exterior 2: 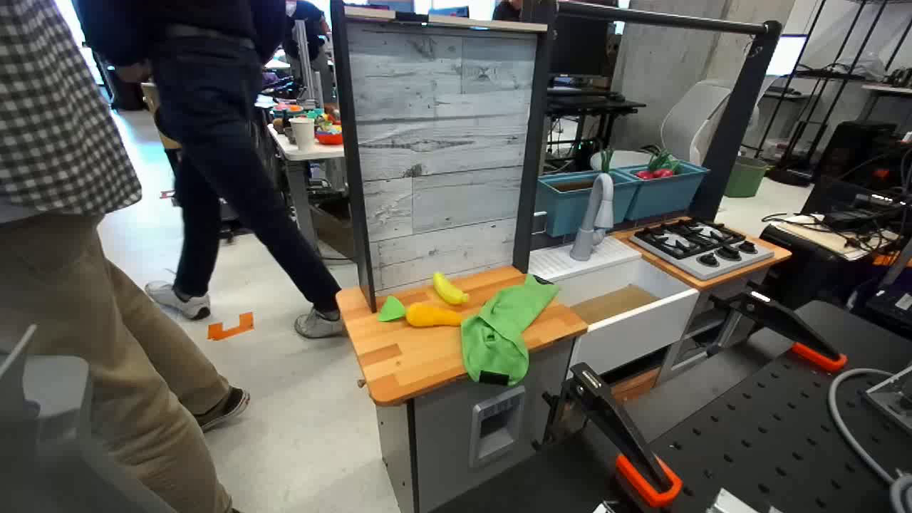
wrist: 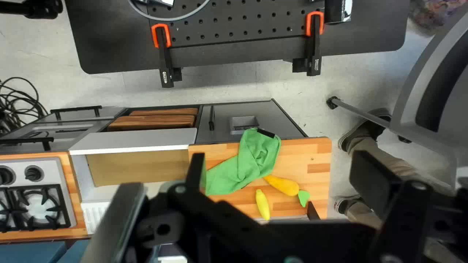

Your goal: Move the towel to the left then move the tap nozzle to the left then to the right

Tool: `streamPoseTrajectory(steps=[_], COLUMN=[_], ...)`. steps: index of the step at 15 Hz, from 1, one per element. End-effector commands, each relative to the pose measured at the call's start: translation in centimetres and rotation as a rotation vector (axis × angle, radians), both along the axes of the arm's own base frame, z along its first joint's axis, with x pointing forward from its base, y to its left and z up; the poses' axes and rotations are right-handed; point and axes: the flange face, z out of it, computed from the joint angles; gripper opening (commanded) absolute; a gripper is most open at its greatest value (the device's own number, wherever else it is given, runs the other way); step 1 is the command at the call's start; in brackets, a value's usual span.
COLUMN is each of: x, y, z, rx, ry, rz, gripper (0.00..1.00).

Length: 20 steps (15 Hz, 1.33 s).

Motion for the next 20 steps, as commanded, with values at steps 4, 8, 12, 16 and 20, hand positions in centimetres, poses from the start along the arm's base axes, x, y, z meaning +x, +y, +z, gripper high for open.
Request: streamPoseTrajectory(steps=[4,8,12,16,20], x=[0.0,0.0,0.0,0.0,2.1], y=[0.0,0.0,0.0,0.0,0.0], z=[0.1,0.1,0.1,0.1,-1.3], rx=[0.000,0.000,0.000,0.000,-0.029], ry=[0.001,0.001,0.001,0.001,-0.005], rz=[0.000,0.000,0.000,0.000,0.001], gripper=[1.00,1.00,1.00,1.00,1.00])
